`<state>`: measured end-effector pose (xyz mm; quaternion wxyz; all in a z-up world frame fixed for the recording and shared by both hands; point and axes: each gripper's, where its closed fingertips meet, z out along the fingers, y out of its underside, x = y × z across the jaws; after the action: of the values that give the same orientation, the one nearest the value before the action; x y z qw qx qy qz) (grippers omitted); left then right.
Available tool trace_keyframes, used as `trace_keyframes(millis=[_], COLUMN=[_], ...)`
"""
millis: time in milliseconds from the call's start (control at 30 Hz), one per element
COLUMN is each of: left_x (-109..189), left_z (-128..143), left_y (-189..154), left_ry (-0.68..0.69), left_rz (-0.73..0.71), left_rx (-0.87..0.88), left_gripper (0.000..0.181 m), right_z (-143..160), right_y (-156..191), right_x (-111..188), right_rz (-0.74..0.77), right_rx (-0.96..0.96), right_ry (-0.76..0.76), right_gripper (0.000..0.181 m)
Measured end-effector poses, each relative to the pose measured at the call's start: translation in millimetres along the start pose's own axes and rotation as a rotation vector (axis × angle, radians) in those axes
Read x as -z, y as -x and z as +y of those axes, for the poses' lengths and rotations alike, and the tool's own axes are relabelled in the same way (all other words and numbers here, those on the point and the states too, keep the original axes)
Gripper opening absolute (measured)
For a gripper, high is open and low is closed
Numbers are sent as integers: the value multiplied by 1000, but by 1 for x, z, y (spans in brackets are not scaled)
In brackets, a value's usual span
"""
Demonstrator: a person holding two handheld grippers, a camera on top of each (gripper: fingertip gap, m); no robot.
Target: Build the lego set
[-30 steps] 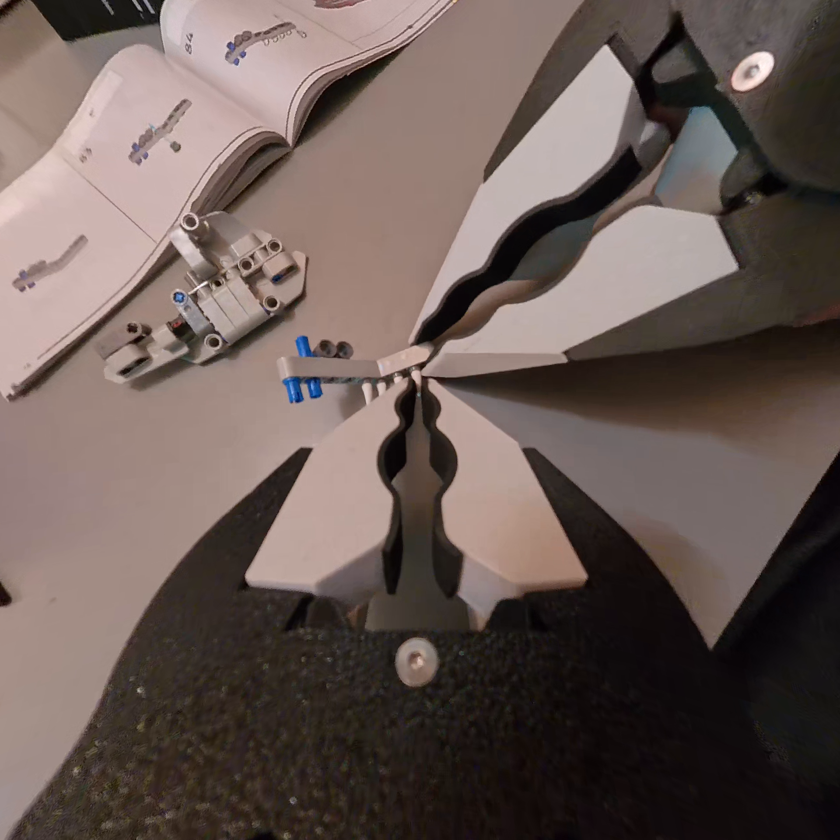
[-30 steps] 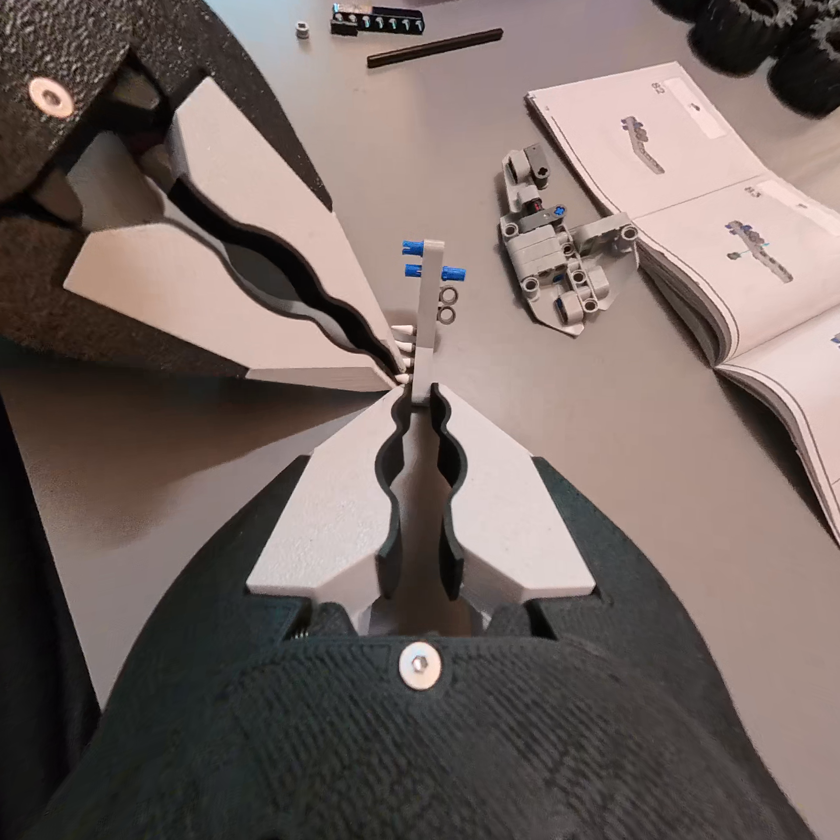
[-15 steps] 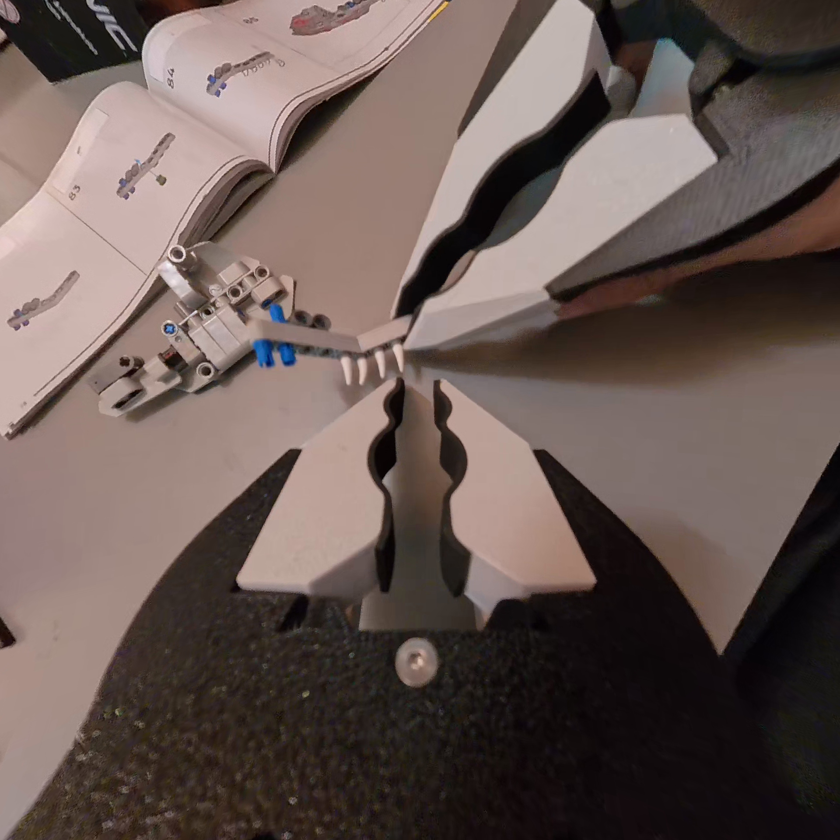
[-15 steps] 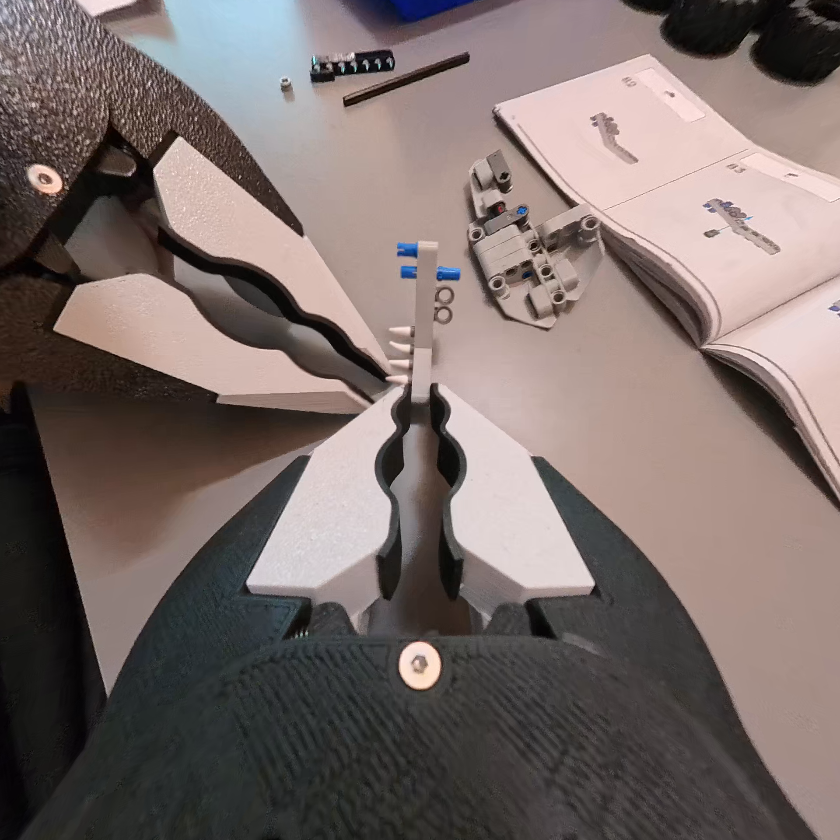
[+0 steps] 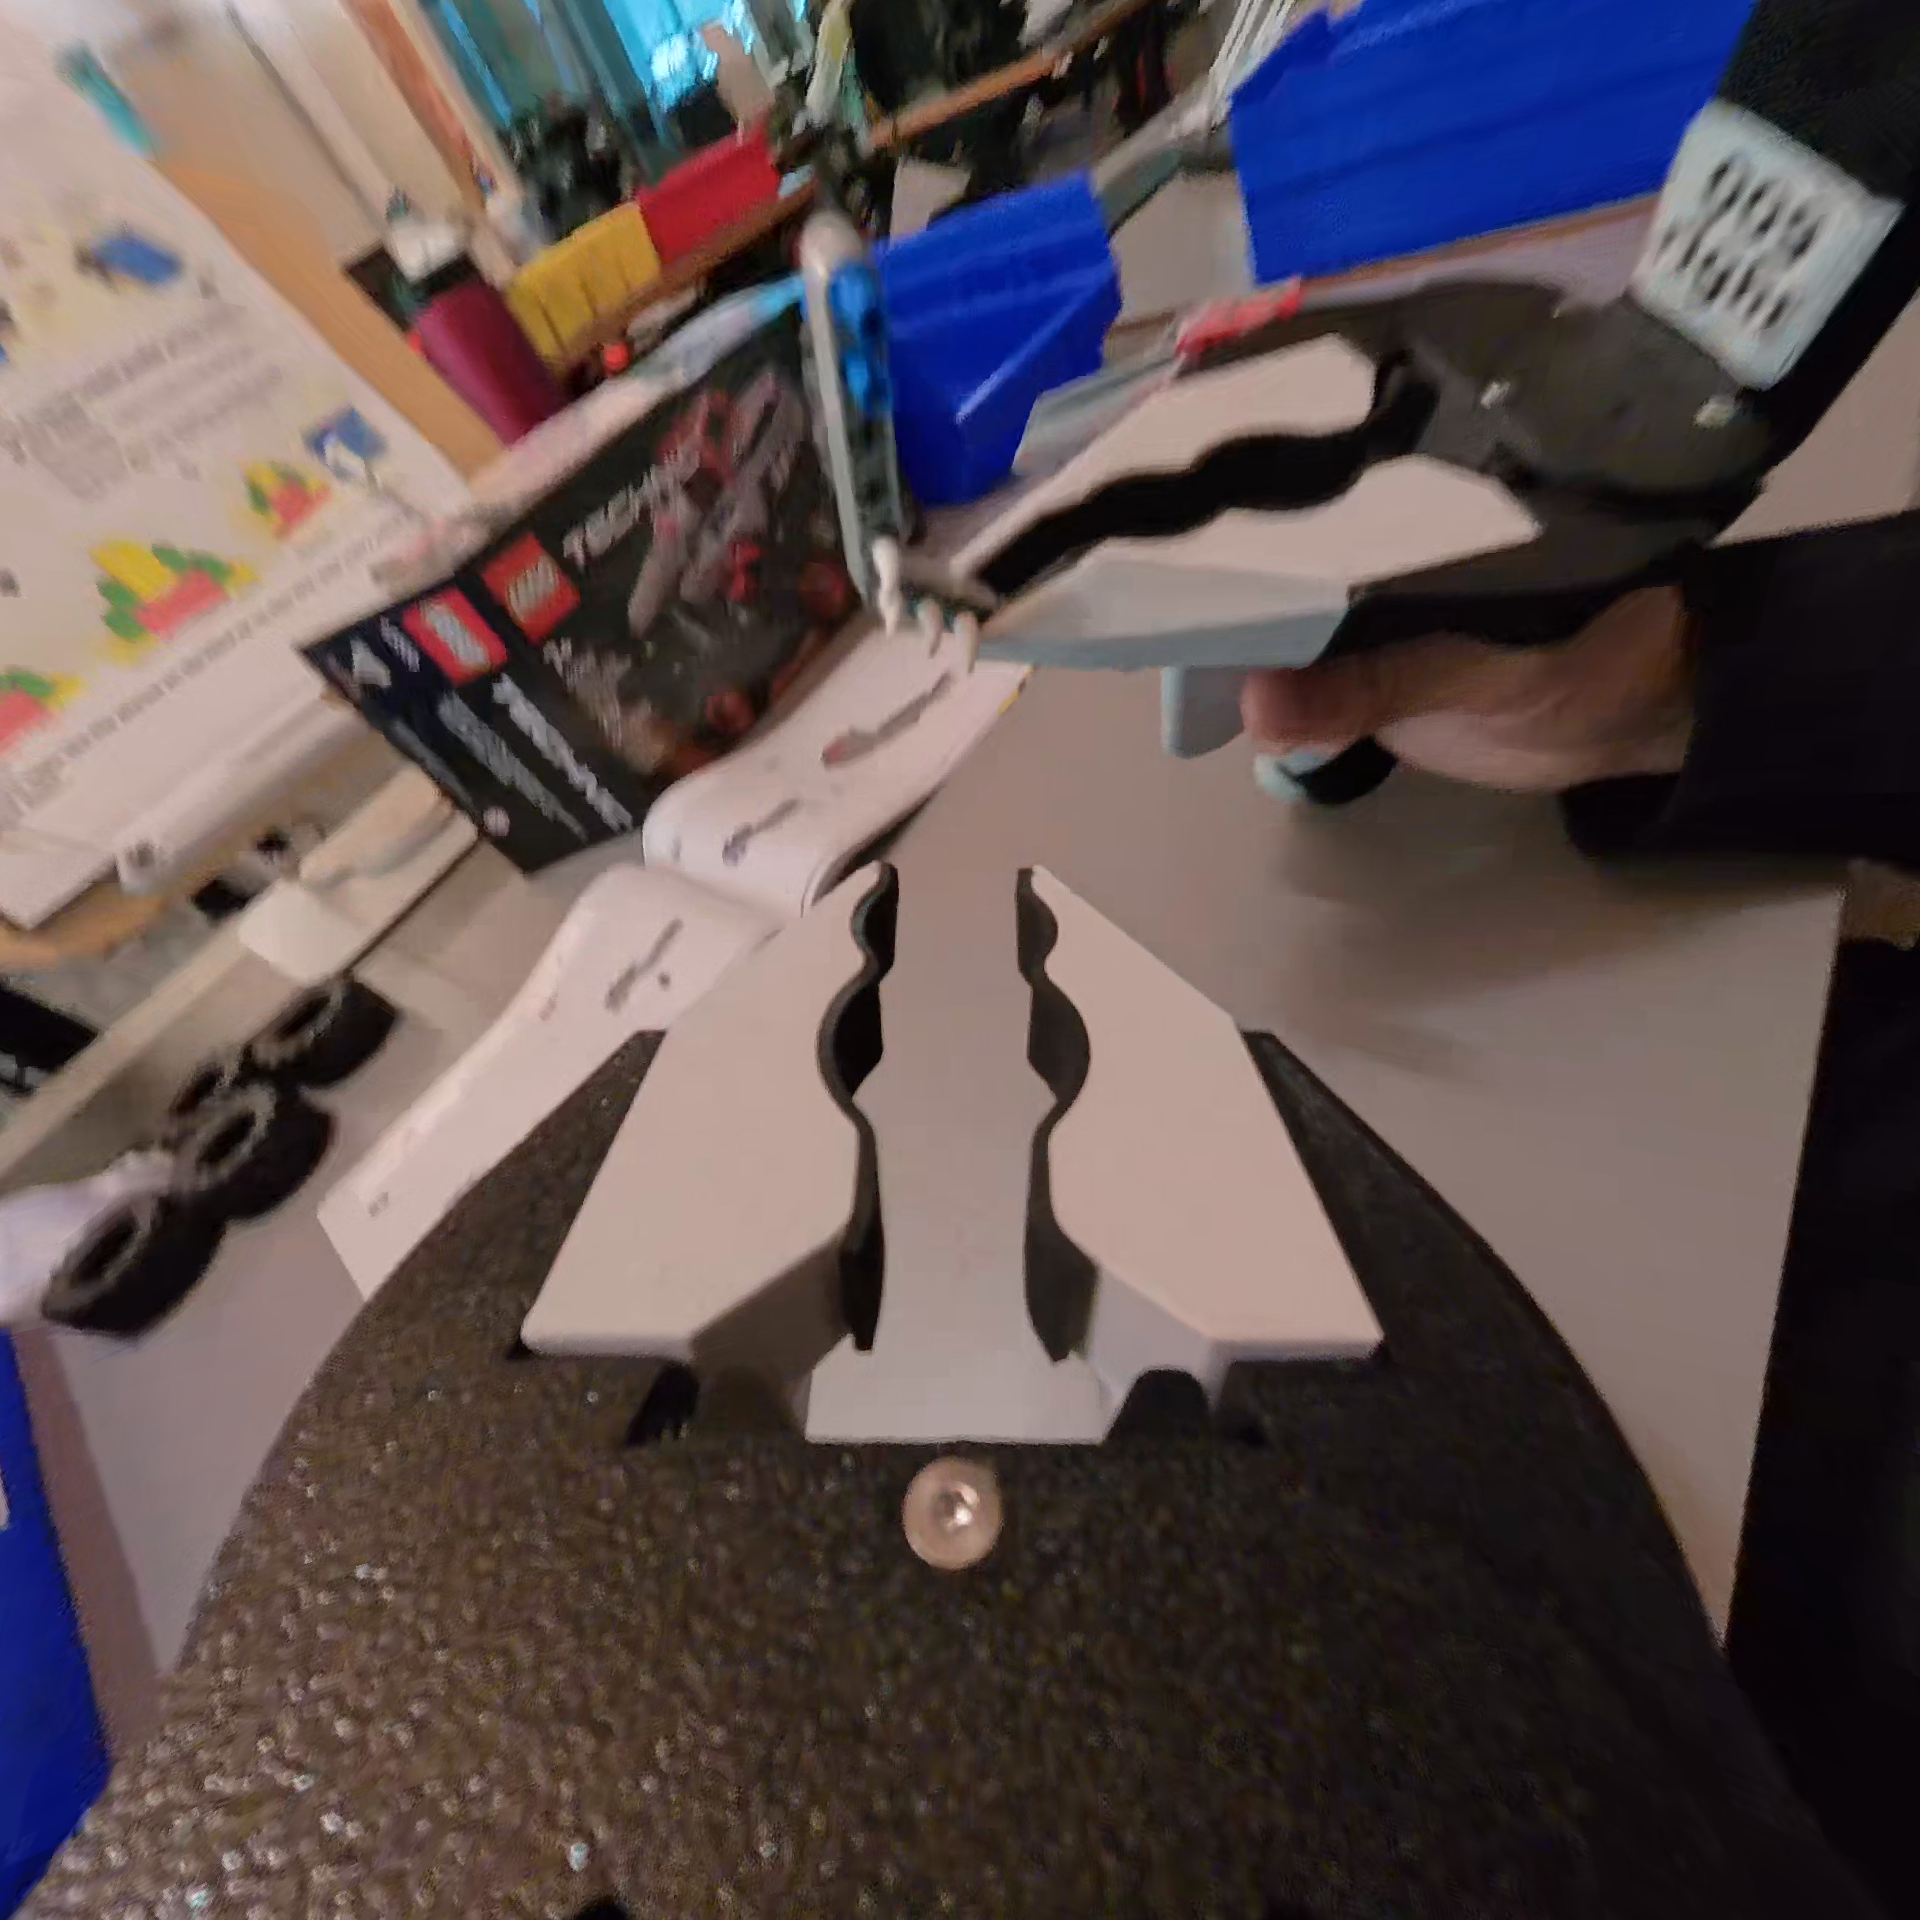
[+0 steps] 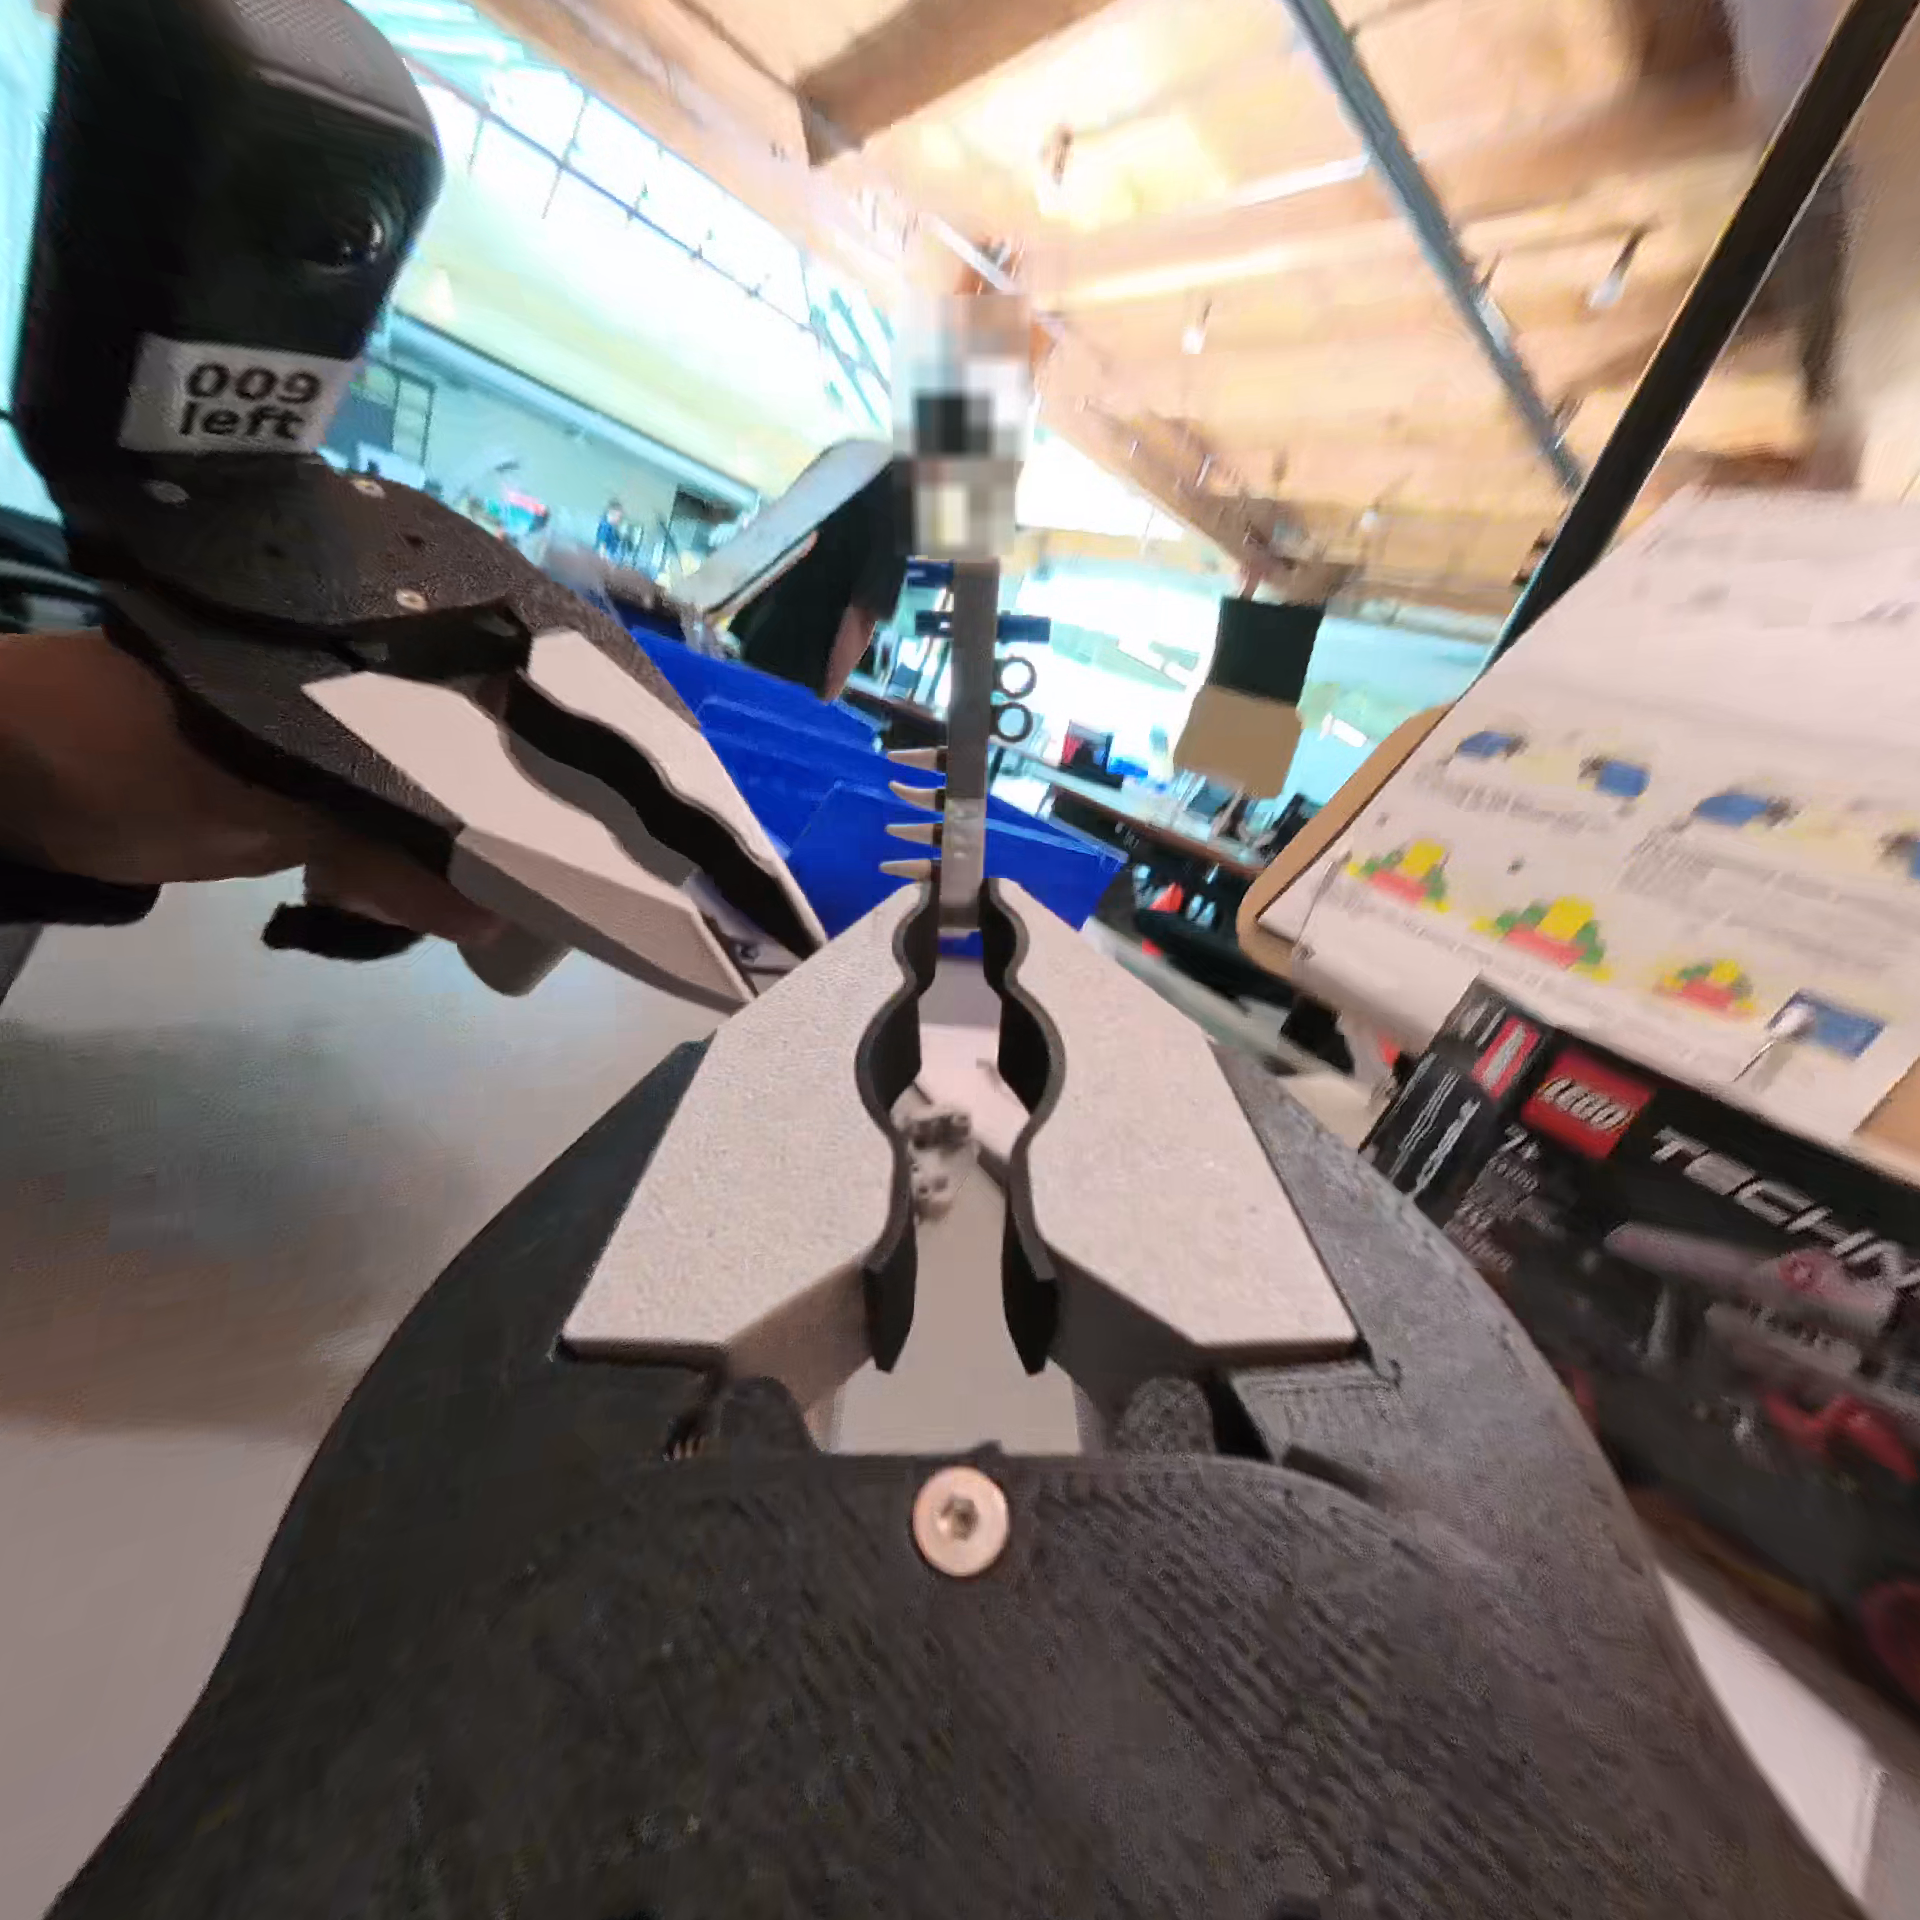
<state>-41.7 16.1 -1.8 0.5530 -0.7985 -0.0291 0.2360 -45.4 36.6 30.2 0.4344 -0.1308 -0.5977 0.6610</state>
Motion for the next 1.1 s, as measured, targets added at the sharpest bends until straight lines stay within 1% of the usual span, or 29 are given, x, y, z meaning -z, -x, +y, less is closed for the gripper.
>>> trace_keyframes(millis=[67, 133, 200, 267, 333, 367, 433, 500, 533, 600, 700, 767, 800, 867, 900, 1033, 1100], left_x=[3, 7, 10, 12, 18, 20, 24, 22, 21, 18, 18, 15, 13, 10, 10, 7, 6], left_z=[-24, -42, -50, -54, -61, -65, -71, -75, -76, -81, -87, -82, -79, -73, -71, -66, -64], left_y=[-3, -5, -5, -5, -13, -13, -12, -9, -10, -5, -8, -13, -12, -8, -5, -3, -1], left_ry=[-80, -144, -176, -201, -256, -275, -283, -267, -261, -260, -245, -204, -183, -146, -135, -133, -137], left_rz=[46, 102, 166, 233, 336, 353, 372, 342, 328, 232, 191, 196, 176, 108, 71, -60, -143], left_rx=[-49, -104, -130, -137, -144, -138, -115, -85, -102, -162, -243, -296, -328, -404, -437, -567, -652], left_gripper=[22, 24, 26, 28, 26, 26, 27, 27, 28, 27, 28, 28, 24, 13, 10, 7, 4], right_z=[-9, -19, -25, -35, -41, -43, -43, -42, -41, -39, -37, -32, -32, -28, -27, -18, -15], right_y=[-1, 0, 2, 7, 9, 9, 3, -2, -3, 0, 4, 8, 10, 11, 13, 14, 14], right_x=[4, 8, 11, 15, 19, 20, 21, 22, 22, 21, 18, 16, 15, 12, 12, 7, 6], right_rz=[5, -1, -17, -73, -103, -113, -68, -16, 2, -6, 7, 9, 6, 16, 10, 0, -17], right_rx=[12, 1, -28, -90, -158, -179, -170, -123, -106, -90, -36, 1, 10, 21, 36, 40, 9], right_ry=[-48, -109, -150, -216, -265, -282, -278, -266, -261, -245, -219, -188, -183, -160, -151, -86, -63], right_gripper=[6, 6, 6, 6, 6, 6, 6, 6, 6, 6, 6, 6, 6, 6, 6, 6, 9])
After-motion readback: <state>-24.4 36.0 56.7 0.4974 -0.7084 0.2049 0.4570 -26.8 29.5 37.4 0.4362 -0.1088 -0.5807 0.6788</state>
